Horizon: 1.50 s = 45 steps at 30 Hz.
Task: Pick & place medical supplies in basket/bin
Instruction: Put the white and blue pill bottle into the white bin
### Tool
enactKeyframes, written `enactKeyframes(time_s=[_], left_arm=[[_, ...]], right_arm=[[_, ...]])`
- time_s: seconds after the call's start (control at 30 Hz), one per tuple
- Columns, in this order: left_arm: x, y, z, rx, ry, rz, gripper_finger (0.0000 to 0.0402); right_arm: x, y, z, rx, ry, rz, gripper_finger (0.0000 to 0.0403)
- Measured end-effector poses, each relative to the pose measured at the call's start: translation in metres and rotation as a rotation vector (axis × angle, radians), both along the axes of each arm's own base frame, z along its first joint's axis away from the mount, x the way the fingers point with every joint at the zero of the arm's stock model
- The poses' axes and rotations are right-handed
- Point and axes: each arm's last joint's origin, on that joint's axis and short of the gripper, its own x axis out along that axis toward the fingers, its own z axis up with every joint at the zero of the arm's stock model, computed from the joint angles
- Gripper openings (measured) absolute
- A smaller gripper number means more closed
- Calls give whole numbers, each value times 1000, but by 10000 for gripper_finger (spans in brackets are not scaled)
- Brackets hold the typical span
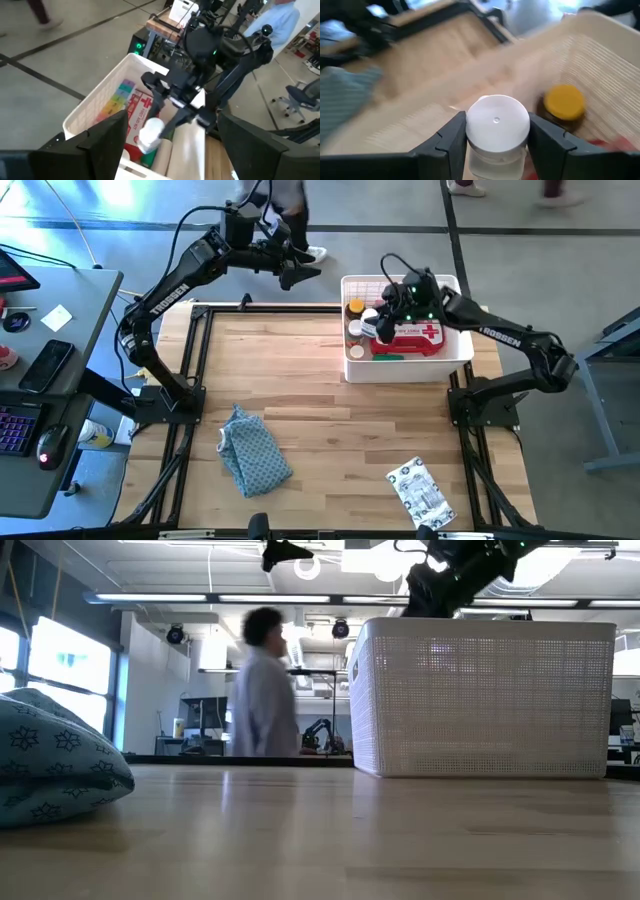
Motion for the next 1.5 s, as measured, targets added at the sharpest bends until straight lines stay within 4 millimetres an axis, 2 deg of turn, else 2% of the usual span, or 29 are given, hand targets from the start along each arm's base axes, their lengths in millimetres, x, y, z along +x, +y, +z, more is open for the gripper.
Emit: enactKeyframes(time_s=[0.13, 0.3, 0.4, 0.93, 1.5], left_arm=[[0, 0, 0, -14, 1, 2, 329], [0, 0, 0, -66, -6, 23, 320], [0, 0, 0, -97, -9, 38, 314], [6, -7, -1, -171, -16, 50, 286], [21, -36, -6, -198, 44, -29, 272]], right_arm=[[-3, 5, -33, -13, 82, -57, 162], [-5, 13, -69, 33, 98, -61, 163], [-6, 17, -82, 38, 98, -77, 163], [-8, 28, -111, -1, 53, -84, 165], [-25, 39, -150, -17, 43, -145, 169]])
